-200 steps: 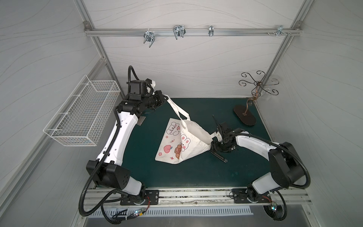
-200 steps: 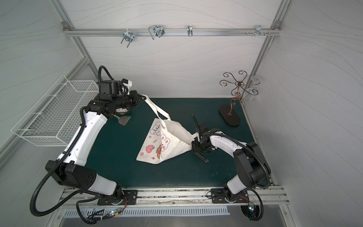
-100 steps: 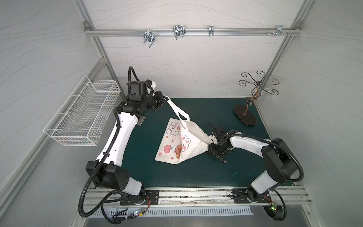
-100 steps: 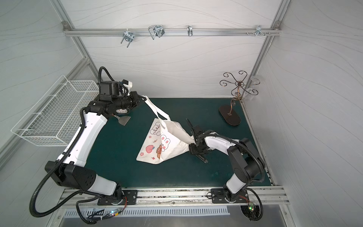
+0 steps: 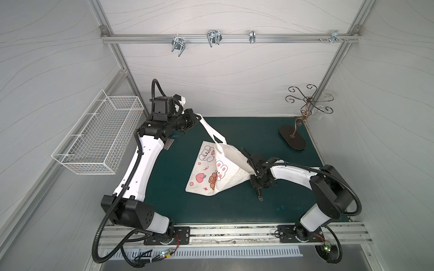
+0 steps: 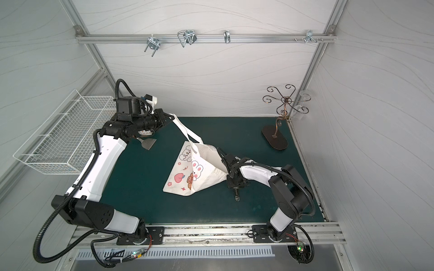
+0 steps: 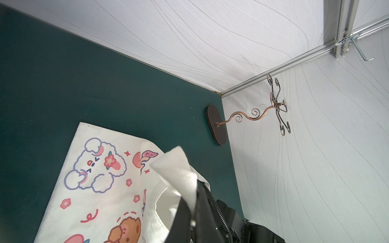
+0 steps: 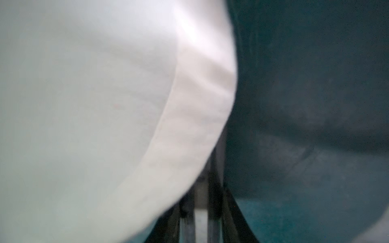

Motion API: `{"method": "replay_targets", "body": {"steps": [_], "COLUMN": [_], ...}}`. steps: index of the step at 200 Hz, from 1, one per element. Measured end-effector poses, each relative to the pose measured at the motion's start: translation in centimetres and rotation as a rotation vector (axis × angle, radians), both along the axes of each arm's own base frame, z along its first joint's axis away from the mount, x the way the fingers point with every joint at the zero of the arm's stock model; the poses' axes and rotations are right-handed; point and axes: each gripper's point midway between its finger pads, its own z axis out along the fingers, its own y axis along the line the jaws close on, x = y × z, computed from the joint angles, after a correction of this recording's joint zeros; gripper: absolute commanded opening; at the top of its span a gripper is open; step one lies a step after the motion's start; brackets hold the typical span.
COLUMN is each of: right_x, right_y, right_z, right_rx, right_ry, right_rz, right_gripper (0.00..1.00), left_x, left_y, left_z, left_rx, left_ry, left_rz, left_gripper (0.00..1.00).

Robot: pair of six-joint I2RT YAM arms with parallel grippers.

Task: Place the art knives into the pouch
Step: Pick up the utility knife at the center of the board.

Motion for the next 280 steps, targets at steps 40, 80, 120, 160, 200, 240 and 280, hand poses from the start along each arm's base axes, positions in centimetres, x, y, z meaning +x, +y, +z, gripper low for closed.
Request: {"method": "replay_targets", "body": {"steps": [40, 80, 120, 160, 200, 240, 280], "right_x": [-0.3, -0.3, -2.5, -4.1, -7.0, -8.4, -7.2], "right_y": [-0.3, 0.0, 0.5, 1.1, -0.7, -1.8, -0.9], "right_z": [-0.3, 0.8, 3.9, 5.4, 4.7, 5.8, 8.9], "right_rx": [-0.017, 0.026, 0.124, 0.204, 0.201, 0.219, 0.265], "right_ry": [0.019, -0.013, 0.023, 0.061, 0.117, 0.104, 0.048], "right_rz": [-0.005, -0.001, 0.038, 0.058, 0.052, 0.036, 0.041], "right_gripper": [0.08, 0.10, 0.12, 0.11, 0.11, 0.12, 0.13], "left_x": [-0.1, -0.2, -0.2, -0.1, 0.0, 0.0, 0.2], "left_y": [0.0, 0.1, 0.1, 0.1, 0.0, 0.0, 0.0], "left_z": [0.1, -0.1, -0.1, 0.0, 0.1, 0.1, -0.6], "left_rx": [0.002, 0.002, 0.001, -0.001, -0.003, -0.003, -0.002], "left_ry": [-0.003, 0.001, 0.001, -0.007, -0.011, -0.012, -0.006], "left_rz": [-0.001, 0.000, 0.001, 0.001, 0.002, 0.002, 0.002], "left_gripper": [0.00, 0.00, 0.00, 0.00, 0.00, 0.00, 0.00]}}
